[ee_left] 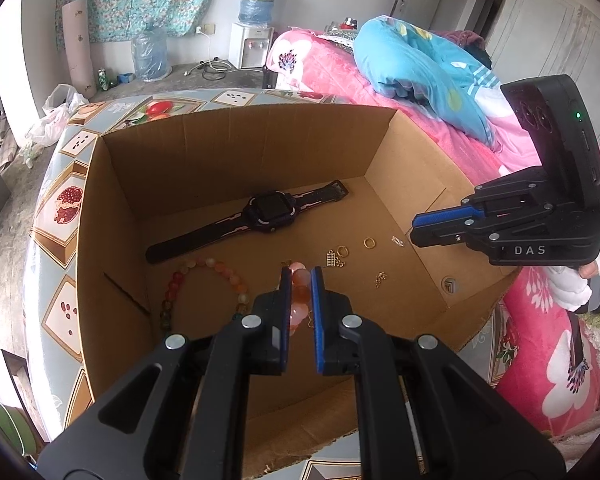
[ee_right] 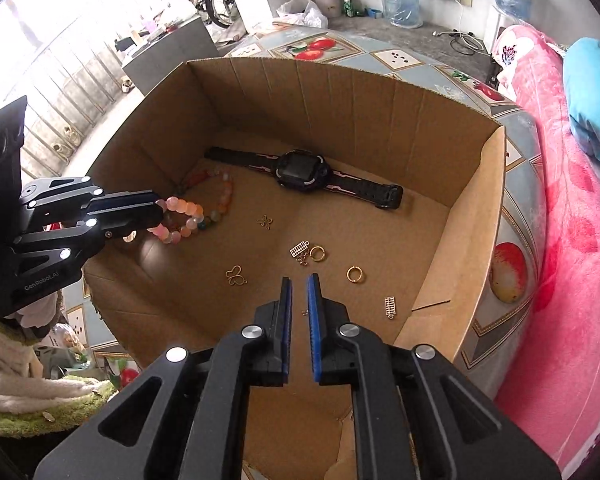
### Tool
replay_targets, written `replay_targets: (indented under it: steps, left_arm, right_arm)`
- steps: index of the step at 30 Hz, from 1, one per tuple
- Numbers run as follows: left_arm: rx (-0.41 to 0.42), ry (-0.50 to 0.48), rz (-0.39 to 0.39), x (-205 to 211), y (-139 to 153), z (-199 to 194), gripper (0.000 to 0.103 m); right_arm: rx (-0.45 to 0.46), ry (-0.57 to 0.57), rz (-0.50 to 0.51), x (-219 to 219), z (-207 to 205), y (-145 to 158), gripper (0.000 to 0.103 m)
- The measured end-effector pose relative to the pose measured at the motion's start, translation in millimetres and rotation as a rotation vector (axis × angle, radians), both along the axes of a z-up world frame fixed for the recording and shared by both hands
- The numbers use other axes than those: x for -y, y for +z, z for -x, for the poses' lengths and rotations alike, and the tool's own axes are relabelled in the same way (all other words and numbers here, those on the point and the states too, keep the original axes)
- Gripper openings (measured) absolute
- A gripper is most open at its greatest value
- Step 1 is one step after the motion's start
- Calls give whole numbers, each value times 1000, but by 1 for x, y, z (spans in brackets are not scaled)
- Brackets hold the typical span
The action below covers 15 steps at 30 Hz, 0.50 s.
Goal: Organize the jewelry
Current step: 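Carry the bead bracelet into the box and open the left gripper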
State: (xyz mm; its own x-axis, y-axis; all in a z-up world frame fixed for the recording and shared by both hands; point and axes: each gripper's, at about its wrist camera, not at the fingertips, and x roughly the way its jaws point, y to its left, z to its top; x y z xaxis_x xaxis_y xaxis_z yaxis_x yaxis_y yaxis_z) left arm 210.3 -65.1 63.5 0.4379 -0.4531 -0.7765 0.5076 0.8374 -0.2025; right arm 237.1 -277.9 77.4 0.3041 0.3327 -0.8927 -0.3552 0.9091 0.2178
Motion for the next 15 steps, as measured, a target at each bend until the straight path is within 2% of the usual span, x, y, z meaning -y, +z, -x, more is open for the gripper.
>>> replay_targets:
  steps: [5,8,15]
  left_arm:
    - [-18,5,-25,3,-4,-5,9]
    - [-53,2,-33,6,-8,-11,9]
    - [-97,-1,-116,18,-20,-19,9]
  right_arm:
    - [91,-44,-25,10,5,19,35]
    - [130,-56,-47,14,10,29,38]
    - [173,-58,-77,18,13,37,39]
